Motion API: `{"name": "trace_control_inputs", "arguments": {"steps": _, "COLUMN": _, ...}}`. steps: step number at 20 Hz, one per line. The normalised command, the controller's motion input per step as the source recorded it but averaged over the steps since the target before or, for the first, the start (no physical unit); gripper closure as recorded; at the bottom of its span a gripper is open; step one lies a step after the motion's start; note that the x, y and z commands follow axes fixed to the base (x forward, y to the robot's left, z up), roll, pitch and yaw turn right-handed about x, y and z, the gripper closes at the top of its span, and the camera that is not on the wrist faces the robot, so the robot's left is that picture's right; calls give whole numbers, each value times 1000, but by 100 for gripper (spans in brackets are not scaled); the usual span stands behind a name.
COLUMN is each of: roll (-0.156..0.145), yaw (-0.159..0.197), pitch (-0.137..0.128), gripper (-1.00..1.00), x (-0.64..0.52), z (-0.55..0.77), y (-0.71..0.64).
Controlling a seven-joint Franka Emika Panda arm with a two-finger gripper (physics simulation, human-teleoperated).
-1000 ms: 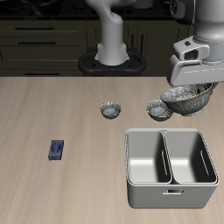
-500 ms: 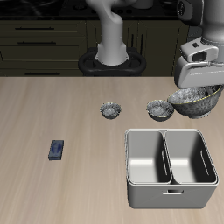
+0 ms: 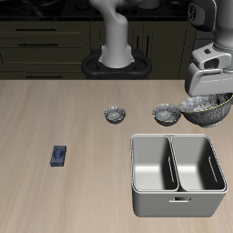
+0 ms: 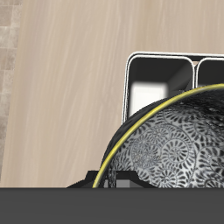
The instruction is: Place the largest bowl in the left side of the drainer
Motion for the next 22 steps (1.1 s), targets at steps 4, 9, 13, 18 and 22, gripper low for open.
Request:
{"name": "trace_control_inputs", "arguments": {"steps": 4, "roll": -7, "yaw": 4, "pitch": 9, "gripper": 100, "x": 52, "z": -101, "y": -7}}
{"name": "trace_control_inputs", "arguments": {"steps": 9, "roll": -14, "yaw": -6, "pitch": 9, "gripper": 100, "x": 65, "z": -69, "y": -103}}
{"name": "trace_control_inputs", "arguments": {"steps": 13, "roll": -25, "yaw": -14, "pitch": 20, "gripper": 100, "x": 142, "z": -135, "y": -183}}
{"name": "trace_control_inputs", "arguments": {"steps": 18, "roll": -20, "yaw": -11, "pitch": 8, "gripper": 100, "x": 66, "z": -59, "y": -200}}
{"name": "trace_control_inputs", "arguments": {"steps": 22, "roll": -4, "yaw": -8, "pitch": 5, "gripper": 100, "x": 28, "z": -52, "y": -52}}
